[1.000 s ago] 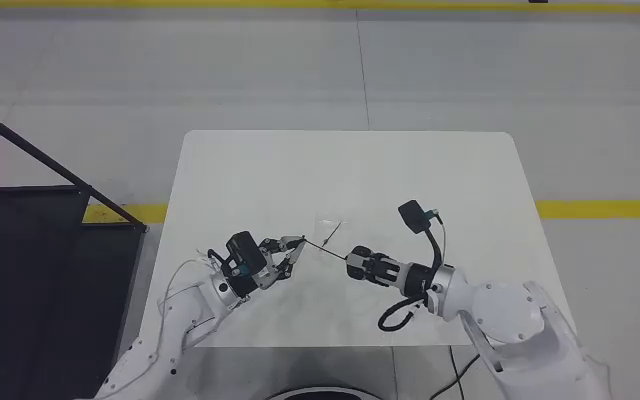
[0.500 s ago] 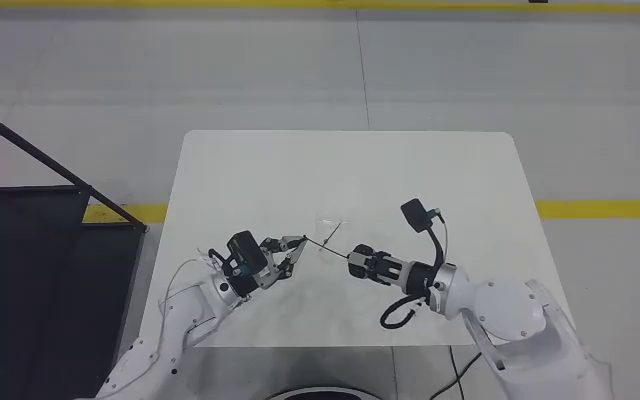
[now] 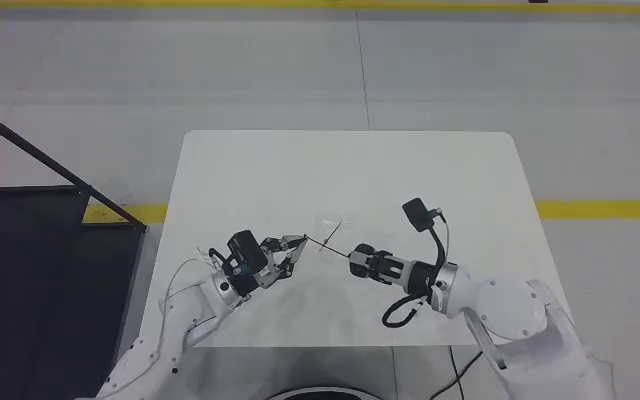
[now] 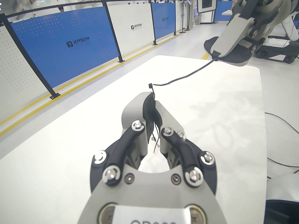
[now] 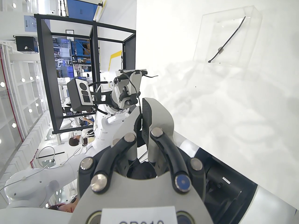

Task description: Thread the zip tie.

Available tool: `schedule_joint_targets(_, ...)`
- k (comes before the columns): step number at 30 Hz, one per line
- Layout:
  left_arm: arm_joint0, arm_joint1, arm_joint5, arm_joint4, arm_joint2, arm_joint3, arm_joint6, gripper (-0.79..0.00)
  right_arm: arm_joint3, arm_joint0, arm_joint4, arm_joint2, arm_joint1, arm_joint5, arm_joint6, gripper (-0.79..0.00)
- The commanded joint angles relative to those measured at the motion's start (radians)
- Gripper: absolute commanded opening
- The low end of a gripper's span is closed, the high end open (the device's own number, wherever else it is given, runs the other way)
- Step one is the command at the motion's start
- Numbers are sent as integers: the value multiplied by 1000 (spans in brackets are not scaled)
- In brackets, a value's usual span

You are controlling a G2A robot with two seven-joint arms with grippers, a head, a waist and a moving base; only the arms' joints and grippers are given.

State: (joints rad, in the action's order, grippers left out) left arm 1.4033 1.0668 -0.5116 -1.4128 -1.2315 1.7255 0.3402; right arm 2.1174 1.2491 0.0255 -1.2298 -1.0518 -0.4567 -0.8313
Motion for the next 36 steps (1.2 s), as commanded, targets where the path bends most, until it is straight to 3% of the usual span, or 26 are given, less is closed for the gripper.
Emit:
schedule_joint_targets(1,0,0,-1,-3,0,0,-1,-785,1,0,0,2,0,-2,1,-785)
schedule_joint_targets(36,0,7,42,-96,13,-5,15,-785,1,4,-37,0,6,22,19,-785)
